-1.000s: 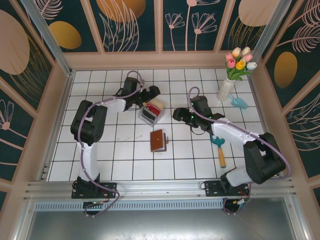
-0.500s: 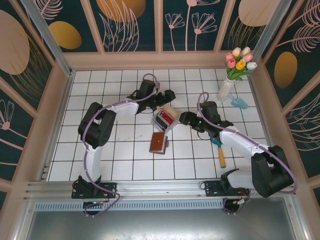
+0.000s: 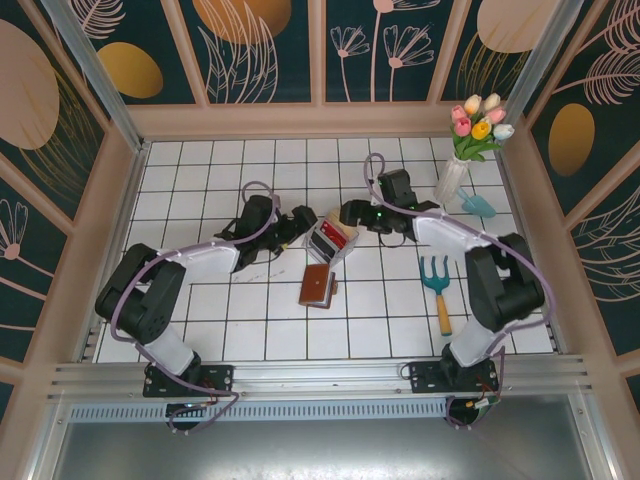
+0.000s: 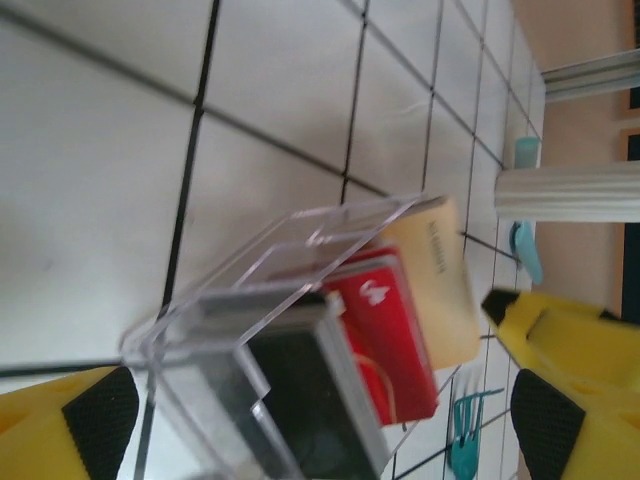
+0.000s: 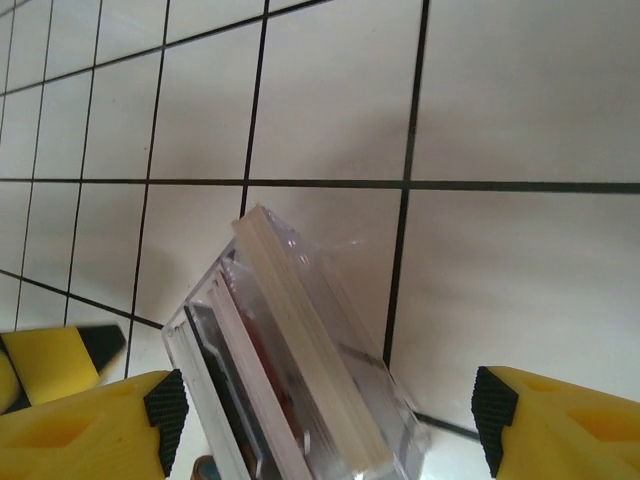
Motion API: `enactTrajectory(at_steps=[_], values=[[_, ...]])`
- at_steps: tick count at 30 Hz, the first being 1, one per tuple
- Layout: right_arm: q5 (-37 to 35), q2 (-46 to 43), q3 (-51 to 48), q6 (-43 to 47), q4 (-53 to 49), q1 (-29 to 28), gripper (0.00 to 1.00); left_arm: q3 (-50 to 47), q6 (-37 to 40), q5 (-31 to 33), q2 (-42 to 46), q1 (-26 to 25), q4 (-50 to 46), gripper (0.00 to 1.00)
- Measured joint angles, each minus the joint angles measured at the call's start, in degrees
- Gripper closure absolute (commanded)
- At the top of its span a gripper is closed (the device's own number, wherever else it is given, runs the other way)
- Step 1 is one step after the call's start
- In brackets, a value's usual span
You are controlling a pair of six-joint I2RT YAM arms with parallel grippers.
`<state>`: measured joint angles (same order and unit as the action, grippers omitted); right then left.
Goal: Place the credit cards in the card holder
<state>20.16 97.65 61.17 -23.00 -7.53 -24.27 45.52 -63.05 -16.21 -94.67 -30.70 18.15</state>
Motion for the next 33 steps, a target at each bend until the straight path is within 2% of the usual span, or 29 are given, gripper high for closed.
enactTrajectory(at_steps=[7,12,17,22,25,27,29,33], values=[[7.45,6.56,3.15,-0.31,0.55,2.1,0.25,0.28,-3.67,-3.48,-4.02,-1.36,8.31,0.11],[12.57,5.46,-0.46,-2.58,3.93,5.14,0.26,4.09,-4.92,-5.22,-10.38,-2.58,12.2,0.11],[13.94,1.18,-6.05,-4.13,4.7,8.5,0.25,8.76,-5.64,-6.78,-14.73,-4.68,13.42,0.11],[10.6,-4.11,-8.44,-3.76,2.93,11.15,0.25,11.52,-5.81,-7.34,-16.72,-5.73,13.25,0.11],[3.74,-6.88,-7.93,-1.36,-0.52,11.82,0.25,11.85,-5.53,-6.62,-16.7,-5.77,12.0,0.11],[-0.83,-8.33,-6.67,0.92,-3.52,11.76,0.29,11.78,-5.14,-4.79,-16.35,-5.77,10.12,0.12],[-3.82,-9.51,-5.18,2.99,-5.51,11.15,0.36,11.26,-4.81,-2.51,-15.19,-5.77,8.24,0.13],[-8.76,-12.26,-2.08,7.17,-7.67,5.05,0.39,7.26,-4.26,4.24,-9.07,-5.75,4.46,0.13]])
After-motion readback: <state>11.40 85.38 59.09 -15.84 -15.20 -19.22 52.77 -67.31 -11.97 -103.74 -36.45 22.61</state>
